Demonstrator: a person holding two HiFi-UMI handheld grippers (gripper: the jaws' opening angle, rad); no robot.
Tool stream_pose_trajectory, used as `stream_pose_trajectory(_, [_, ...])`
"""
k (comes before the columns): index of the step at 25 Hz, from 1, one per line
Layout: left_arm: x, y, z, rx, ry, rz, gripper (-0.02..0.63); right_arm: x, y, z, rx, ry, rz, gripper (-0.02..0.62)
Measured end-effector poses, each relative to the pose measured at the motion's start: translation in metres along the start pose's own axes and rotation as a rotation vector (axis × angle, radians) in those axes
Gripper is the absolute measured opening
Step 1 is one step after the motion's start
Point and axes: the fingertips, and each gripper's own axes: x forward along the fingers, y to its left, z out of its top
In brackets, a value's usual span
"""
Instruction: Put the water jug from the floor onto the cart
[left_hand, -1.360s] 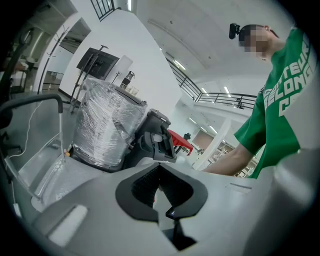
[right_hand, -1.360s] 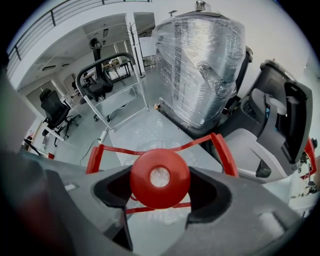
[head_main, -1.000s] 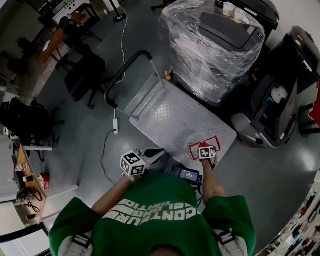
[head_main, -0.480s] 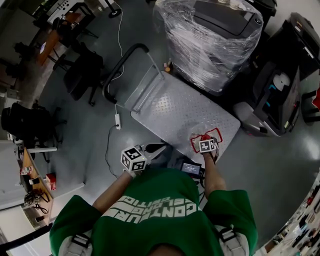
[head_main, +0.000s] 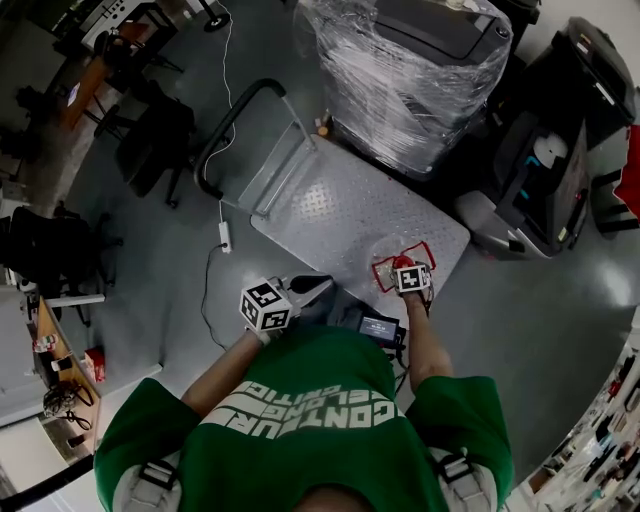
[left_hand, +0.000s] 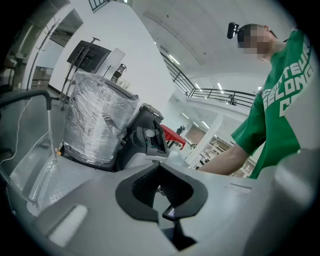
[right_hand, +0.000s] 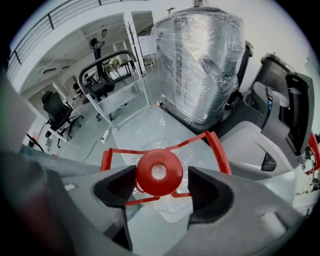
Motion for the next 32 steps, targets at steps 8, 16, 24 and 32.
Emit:
stream_pose_trajectory(8, [0.013,-0.016,-0.007,0.015,-0.005,-0.041,0.009,-0.068,-0.018,-0.001,0.063,-0.225,-0.031,0.302])
stream_pose_trajectory(16, [0.039,-0.044,-0.029,0.030,0.033,-0.107,0.009,-0.137,-0.046,-0.036,0.131,-0.345,-0.098,0.227])
stream_pose_trajectory(24, [0.073,-0.078,-0.022,0.085,0.077,-0.218,0.009,-0.206,-0.062,-0.073,0.252,-0.470,-0.195,0.061])
stream_pose_trajectory(32, [0.081,-0.084,-0.010,0.166,0.106,-0.352,0.009,-0.267,-0.069,-0.100,0.385,-0.576,-0.347,-0.007])
